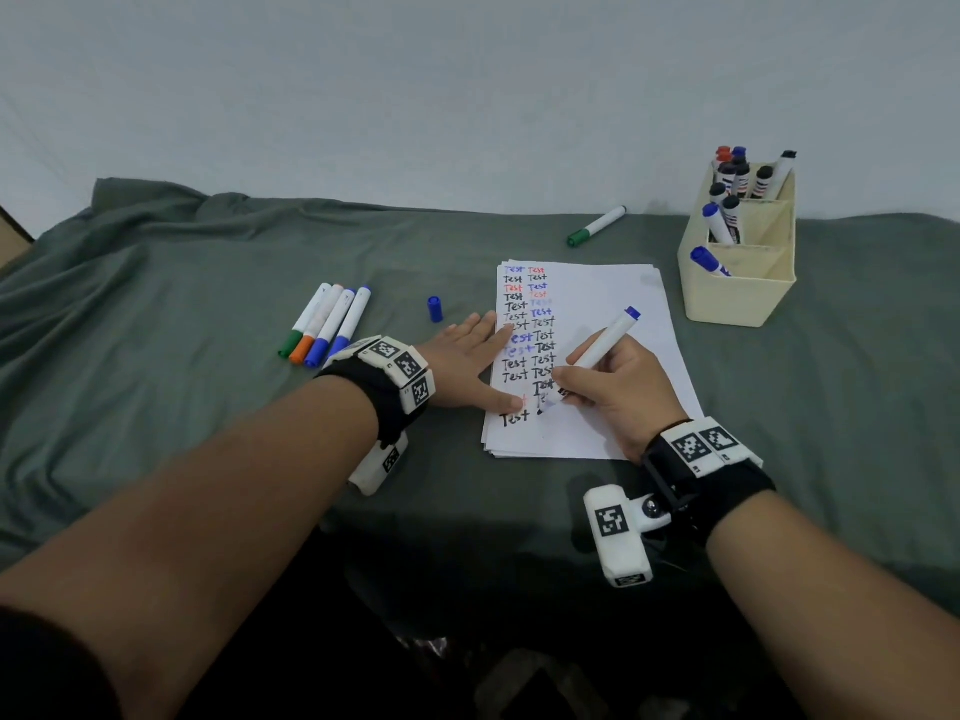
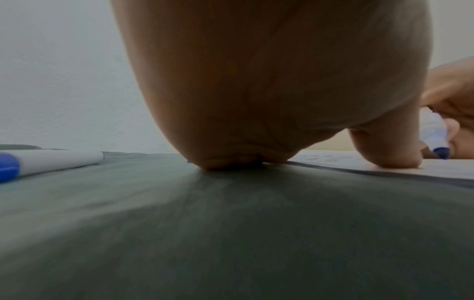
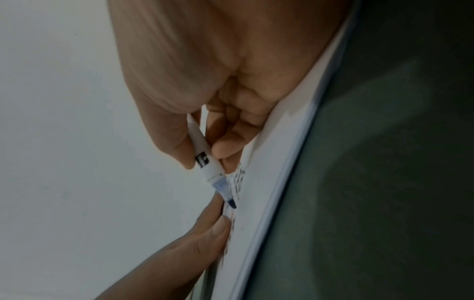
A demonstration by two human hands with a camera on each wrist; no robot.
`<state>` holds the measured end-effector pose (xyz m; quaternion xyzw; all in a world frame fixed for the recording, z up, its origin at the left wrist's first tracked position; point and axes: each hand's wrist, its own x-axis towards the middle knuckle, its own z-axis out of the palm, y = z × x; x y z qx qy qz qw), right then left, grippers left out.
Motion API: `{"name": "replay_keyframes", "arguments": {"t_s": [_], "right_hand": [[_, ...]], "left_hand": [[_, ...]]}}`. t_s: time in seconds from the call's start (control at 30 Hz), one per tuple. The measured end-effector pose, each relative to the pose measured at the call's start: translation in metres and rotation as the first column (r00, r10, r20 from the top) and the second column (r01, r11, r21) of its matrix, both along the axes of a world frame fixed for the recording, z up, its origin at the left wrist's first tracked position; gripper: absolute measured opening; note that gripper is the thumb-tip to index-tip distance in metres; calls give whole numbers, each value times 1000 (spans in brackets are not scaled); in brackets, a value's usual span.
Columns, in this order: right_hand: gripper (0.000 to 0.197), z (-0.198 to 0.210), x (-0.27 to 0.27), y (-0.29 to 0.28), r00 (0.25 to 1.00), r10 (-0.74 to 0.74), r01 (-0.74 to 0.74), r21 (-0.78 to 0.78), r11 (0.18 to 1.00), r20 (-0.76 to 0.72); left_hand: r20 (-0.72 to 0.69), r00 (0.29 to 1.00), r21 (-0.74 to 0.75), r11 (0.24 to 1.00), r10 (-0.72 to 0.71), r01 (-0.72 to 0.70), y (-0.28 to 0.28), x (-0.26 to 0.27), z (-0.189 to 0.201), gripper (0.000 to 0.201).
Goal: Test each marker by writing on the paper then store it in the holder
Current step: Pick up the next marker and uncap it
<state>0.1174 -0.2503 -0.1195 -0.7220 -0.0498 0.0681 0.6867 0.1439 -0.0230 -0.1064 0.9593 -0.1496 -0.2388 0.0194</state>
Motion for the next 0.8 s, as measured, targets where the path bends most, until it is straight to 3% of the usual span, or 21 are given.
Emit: {"name": "replay_keyframes", "arguments": {"t_s": [0.3, 0.8], "right_hand": [[17, -3, 1, -1, 996, 53, -40, -157, 987, 75], [22, -3, 0, -2, 997, 10, -2, -114, 993, 73]], "left_hand": [[-6, 1000, 1, 1000, 9, -9, 0, 1, -1, 117], [8, 1000, -8, 1000, 14, -14, -1, 0, -3, 116]]}}
